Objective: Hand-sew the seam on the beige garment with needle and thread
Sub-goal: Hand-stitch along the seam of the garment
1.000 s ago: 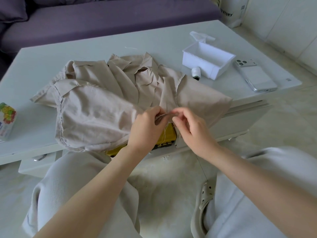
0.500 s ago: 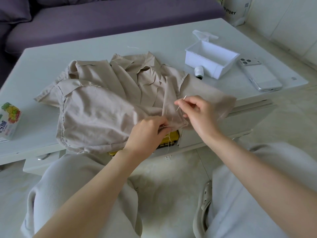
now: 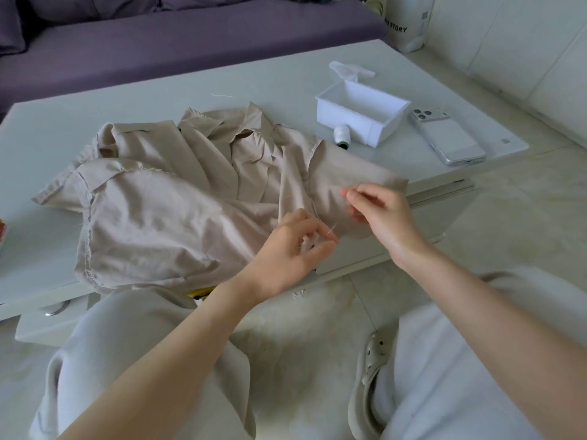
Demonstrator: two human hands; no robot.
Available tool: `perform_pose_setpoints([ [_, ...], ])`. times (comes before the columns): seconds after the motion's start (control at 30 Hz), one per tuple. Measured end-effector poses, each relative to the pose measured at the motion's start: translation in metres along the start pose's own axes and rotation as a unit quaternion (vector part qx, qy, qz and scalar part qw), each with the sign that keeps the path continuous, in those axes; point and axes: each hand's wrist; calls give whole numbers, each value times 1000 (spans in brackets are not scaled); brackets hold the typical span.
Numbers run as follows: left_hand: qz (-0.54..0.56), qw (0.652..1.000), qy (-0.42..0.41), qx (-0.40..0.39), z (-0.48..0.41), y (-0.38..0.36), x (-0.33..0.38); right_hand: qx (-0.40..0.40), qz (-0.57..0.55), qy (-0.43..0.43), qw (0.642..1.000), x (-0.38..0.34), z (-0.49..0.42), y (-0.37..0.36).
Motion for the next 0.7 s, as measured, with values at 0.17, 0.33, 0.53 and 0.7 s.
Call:
perform_pose_setpoints([
  [0.17, 193, 981, 4, -5, -10, -3, 12, 44, 234, 49, 970, 29, 1, 13],
  [0.33, 372, 928, -5, 27, -21, -5, 13, 58, 388, 96, 915, 43, 6, 27],
  [0.53, 438, 893, -28, 97, -27, 4, 24, 27, 514, 109, 850, 47, 13, 40],
  [0.7, 451, 879, -44, 148, -34, 23, 25, -16, 649, 156, 745, 51, 18, 35],
])
Point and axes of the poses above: each hand's wrist, its own z-axis away from the middle knuckle, its own y-axis out of the back of the hand, x = y × z, and after that the axes turned 8 degrees about z, right-handed
